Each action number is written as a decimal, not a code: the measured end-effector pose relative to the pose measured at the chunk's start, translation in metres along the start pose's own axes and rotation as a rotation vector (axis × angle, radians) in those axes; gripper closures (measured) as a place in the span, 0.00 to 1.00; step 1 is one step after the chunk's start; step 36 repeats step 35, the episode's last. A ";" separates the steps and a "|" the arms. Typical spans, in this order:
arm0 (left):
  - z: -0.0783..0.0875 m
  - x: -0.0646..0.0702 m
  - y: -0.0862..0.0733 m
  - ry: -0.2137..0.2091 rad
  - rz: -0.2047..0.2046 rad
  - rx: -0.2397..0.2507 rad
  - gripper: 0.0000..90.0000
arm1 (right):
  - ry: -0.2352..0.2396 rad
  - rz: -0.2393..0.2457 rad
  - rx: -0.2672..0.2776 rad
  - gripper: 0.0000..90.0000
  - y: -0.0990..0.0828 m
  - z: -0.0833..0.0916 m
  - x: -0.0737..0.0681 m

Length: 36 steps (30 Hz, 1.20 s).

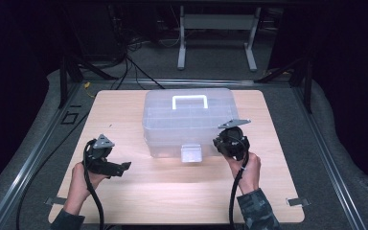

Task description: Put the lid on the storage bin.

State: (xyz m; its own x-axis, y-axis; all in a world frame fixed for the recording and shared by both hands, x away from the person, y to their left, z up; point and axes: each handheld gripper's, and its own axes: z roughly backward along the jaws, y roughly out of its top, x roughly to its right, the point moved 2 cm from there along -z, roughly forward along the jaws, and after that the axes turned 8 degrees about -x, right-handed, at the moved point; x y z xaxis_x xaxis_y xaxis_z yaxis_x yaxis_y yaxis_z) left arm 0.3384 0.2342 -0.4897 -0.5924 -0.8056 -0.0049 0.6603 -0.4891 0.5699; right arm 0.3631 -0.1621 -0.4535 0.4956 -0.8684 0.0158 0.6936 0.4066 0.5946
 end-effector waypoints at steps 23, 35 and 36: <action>-0.034 -0.027 -0.071 0.063 0.105 -0.102 0.00 | -0.082 -0.207 -0.108 0.16 -0.131 -0.011 0.072; -0.055 -0.028 -0.082 0.075 0.124 -0.050 0.00 | -0.108 -0.232 -0.108 0.03 -0.157 -0.034 0.080; -0.055 -0.028 -0.082 0.075 0.124 -0.050 0.00 | -0.108 -0.232 -0.108 0.03 -0.157 -0.034 0.080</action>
